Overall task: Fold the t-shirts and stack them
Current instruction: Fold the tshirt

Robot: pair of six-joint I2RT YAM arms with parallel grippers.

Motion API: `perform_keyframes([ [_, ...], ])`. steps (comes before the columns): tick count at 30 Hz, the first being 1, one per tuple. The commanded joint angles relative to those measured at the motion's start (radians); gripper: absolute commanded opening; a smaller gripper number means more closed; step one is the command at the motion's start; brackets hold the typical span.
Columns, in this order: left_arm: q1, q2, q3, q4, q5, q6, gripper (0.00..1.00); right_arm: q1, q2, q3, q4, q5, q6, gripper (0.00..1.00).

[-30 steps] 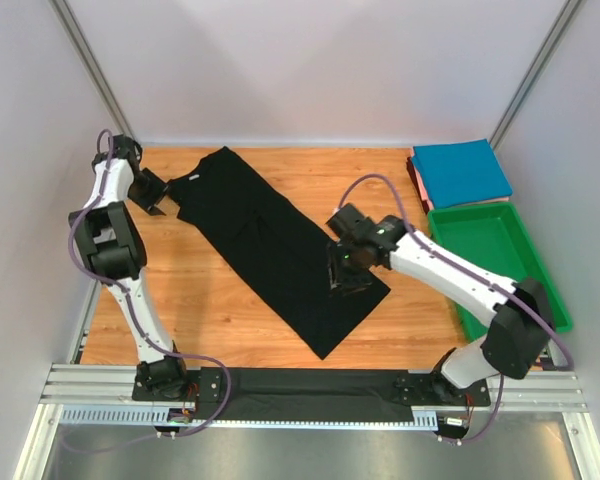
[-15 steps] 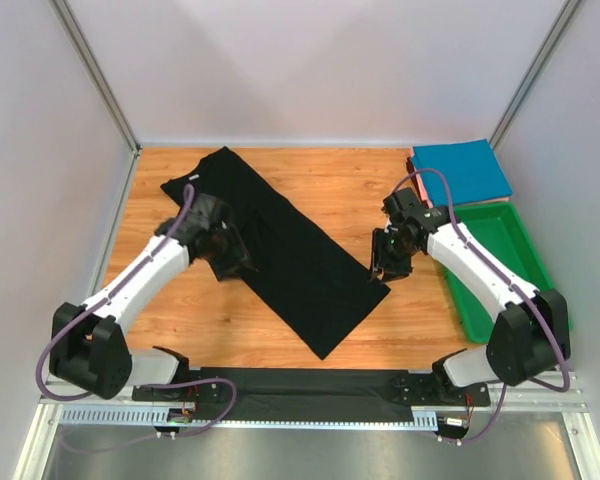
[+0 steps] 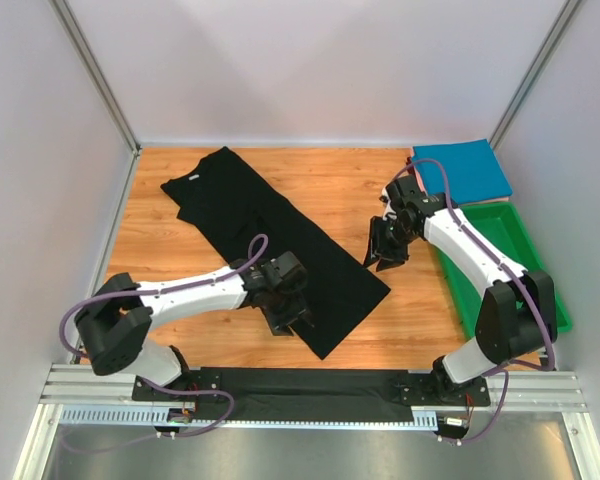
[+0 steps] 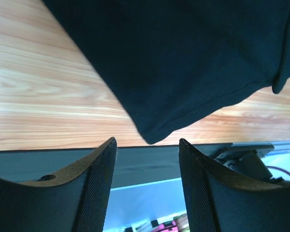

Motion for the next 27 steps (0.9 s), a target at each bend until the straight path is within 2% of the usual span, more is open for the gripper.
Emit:
perform_keyframes([
  [1, -0.055, 0.075, 0.069, 0.032, -0.029, -0.124, 0.62, -0.003, -0.055, -0.038, 0.018, -0.011, -0.002, 0.4],
  [6, -0.098, 0.178, 0.091, 0.089, 0.048, -0.161, 0.61, -0.003, -0.07, -0.036, 0.011, 0.063, 0.01, 0.4],
  [9, -0.102, 0.264, 0.101, 0.048, 0.121, -0.158, 0.57, -0.004, -0.05, -0.013, 0.0, 0.071, 0.034, 0.39],
  [13, -0.108, 0.299, 0.106, -0.008, 0.117, -0.136, 0.53, -0.001, -0.053, -0.015, 0.011, 0.081, 0.051, 0.39],
  [17, -0.106, 0.305, 0.1, -0.103, 0.121, -0.133, 0.41, -0.003, -0.05, -0.019, 0.0, 0.108, 0.056, 0.39],
  [21, -0.095, 0.212, 0.05, -0.219, 0.108, -0.144, 0.41, -0.003, -0.046, -0.017, -0.009, 0.109, 0.067, 0.39],
  [23, -0.082, 0.154, -0.022, -0.255, 0.102, -0.165, 0.42, -0.003, -0.046, -0.019, -0.005, 0.111, 0.07, 0.39],
  [27, -0.014, -0.063, -0.133, -0.344, 0.06, -0.2, 0.42, -0.003, -0.027, -0.031, 0.008, 0.098, 0.059, 0.39],
])
